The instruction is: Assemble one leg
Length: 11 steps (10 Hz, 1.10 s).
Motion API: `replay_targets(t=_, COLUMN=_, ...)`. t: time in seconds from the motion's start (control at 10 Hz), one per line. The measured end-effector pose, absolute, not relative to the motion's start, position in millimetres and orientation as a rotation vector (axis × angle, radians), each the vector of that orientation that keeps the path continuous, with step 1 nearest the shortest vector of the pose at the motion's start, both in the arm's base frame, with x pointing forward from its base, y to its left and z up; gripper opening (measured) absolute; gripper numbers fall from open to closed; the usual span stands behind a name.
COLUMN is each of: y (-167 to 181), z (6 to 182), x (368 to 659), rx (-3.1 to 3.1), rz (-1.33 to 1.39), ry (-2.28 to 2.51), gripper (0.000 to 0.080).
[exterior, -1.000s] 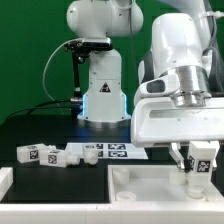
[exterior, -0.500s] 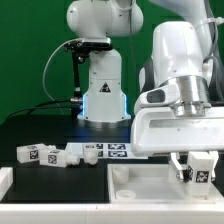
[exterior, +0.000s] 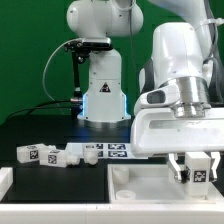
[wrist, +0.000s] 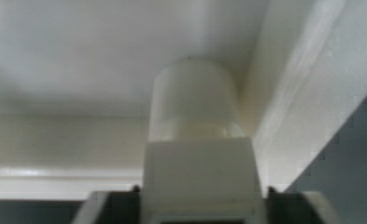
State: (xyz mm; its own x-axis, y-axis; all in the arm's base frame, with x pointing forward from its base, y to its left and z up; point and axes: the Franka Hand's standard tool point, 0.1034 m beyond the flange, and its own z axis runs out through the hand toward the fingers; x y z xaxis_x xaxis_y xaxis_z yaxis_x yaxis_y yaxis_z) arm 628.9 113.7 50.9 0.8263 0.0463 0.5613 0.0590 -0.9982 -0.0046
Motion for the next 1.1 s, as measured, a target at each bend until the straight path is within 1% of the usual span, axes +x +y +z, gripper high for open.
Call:
replay_targets(t=0.1, y=114, z=50.9, x=629, rx=-2.982, rz=-0.915, ry=-0.088, gripper=0.0439)
replay_targets(t=0.2, y=112, z=53.4, x=629, rx=-2.987, rz=-0.897, ry=-0.087, gripper=0.0567)
replay_targets(t=0.3, y=106, z=74.2, x=633, rx=-2.991, rz=-0.864, ry=-0.070, gripper=0.0632)
replay_targets(t=0.4, y=105, z=88.1, x=636, rx=-2.993, rz=-0.833, ry=-0.059, gripper=0.0632)
replay_targets(t=0.5, y=101, z=96.8, x=640, rx=-3.009, rz=-0.762, ry=-0.055, gripper=0.0644)
replay_targets(t=0.6, y=96, z=101.5, x=646, rx=-3.022, rz=-0.702, ry=-0.038, gripper=0.0644)
replay_targets(t=0.7, y=91, z=98.9, x=652, rx=-3.024, rz=-0.688, ry=-0.014, gripper=0.0649)
replay_targets(t=0.8, y=91, z=88.6, x=655, rx=-3.032, rz=-0.644, ry=0.000, gripper=0.0649)
replay_targets(t=0.9, y=94, z=80.6, x=650, rx=-3.051, rz=-0.499, ry=0.019, gripper=0.0649)
replay_targets(t=1.1, y=107, z=78.8, x=645, rx=-3.057, rz=-0.253, ry=0.083, gripper=0.0649)
